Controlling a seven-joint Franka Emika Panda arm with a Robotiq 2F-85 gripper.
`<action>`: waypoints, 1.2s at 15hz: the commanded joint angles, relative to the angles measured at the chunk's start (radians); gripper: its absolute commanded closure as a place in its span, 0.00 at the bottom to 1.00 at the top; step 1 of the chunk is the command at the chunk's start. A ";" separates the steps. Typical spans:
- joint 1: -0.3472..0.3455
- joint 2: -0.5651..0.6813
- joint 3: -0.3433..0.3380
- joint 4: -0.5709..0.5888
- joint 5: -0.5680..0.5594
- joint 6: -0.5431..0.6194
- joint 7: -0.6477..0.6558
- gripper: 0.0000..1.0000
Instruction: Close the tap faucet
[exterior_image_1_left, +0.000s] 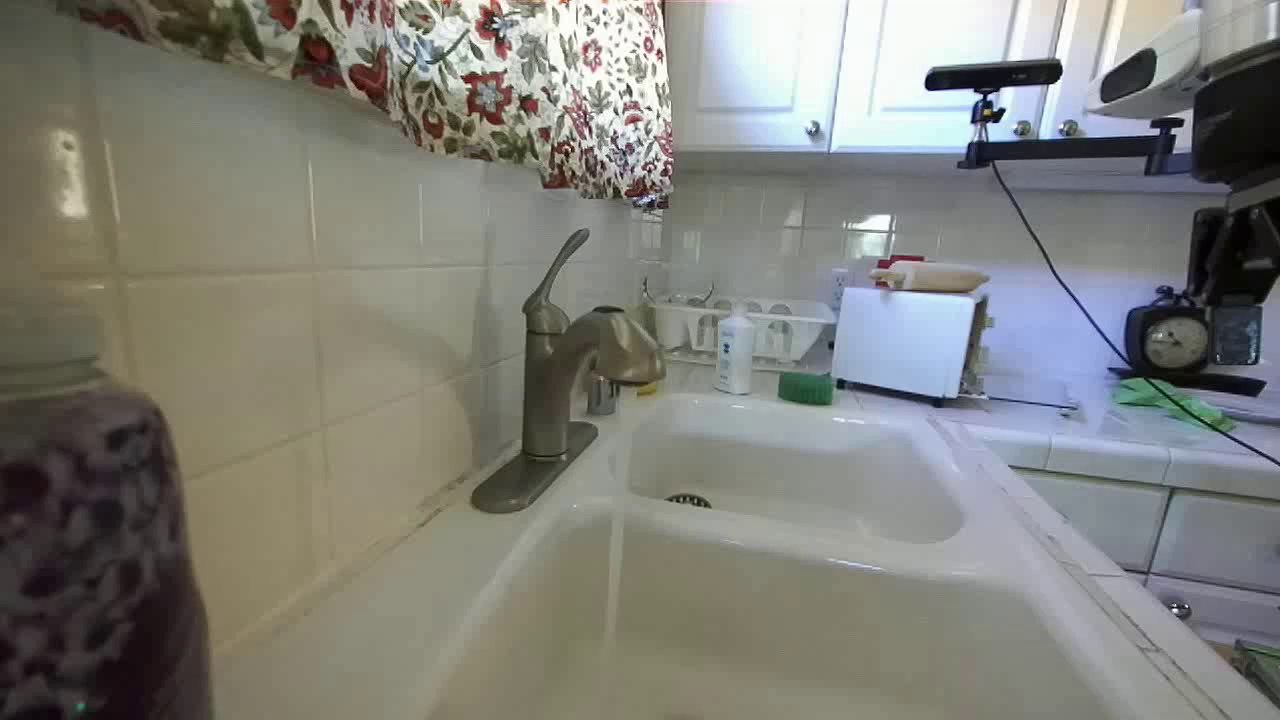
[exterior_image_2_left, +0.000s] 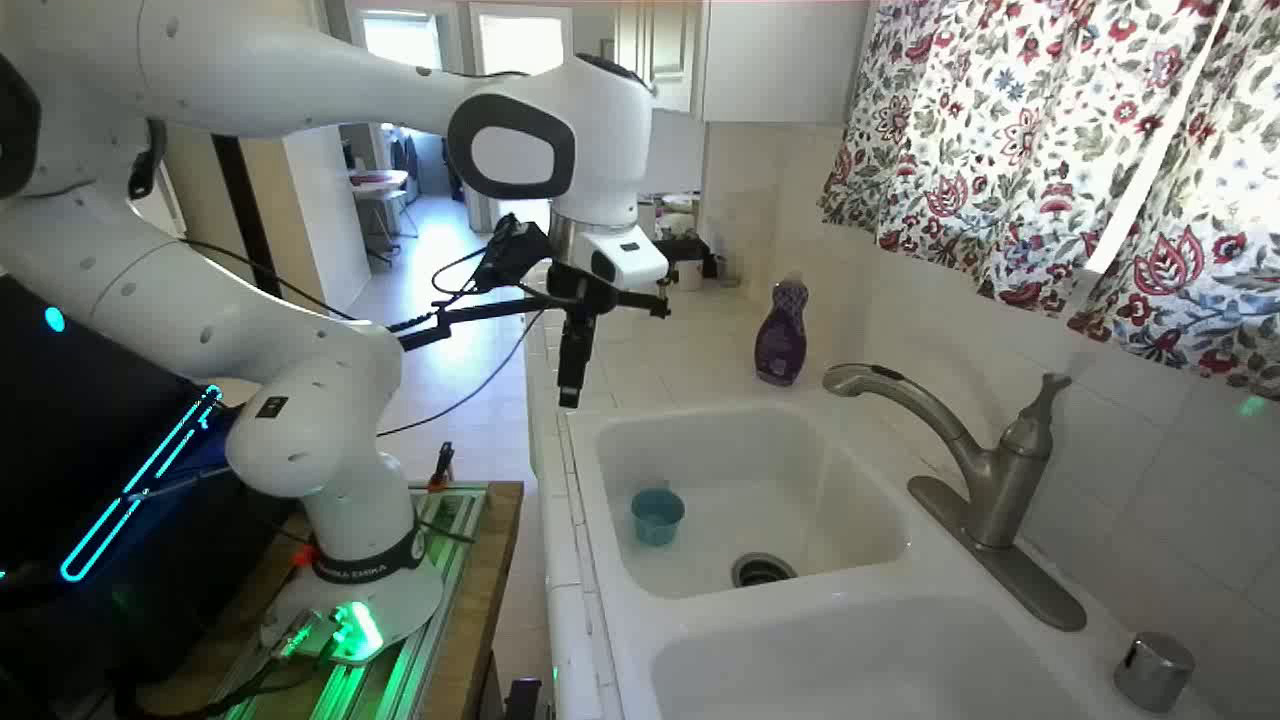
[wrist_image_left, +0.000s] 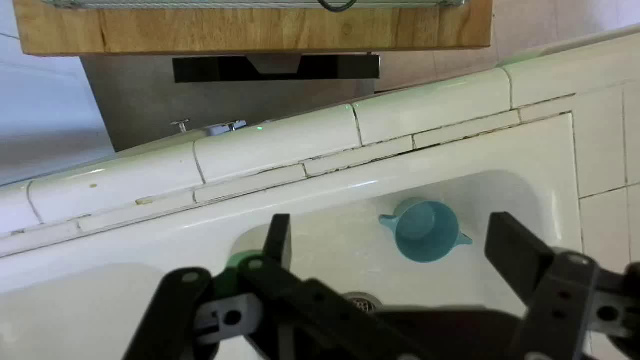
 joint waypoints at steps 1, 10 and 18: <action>-0.010 0.000 0.008 0.002 0.005 -0.003 -0.006 0.00; -0.036 0.050 0.008 0.034 -0.013 0.050 0.010 0.00; -0.167 0.365 -0.025 0.311 0.004 0.265 0.167 0.00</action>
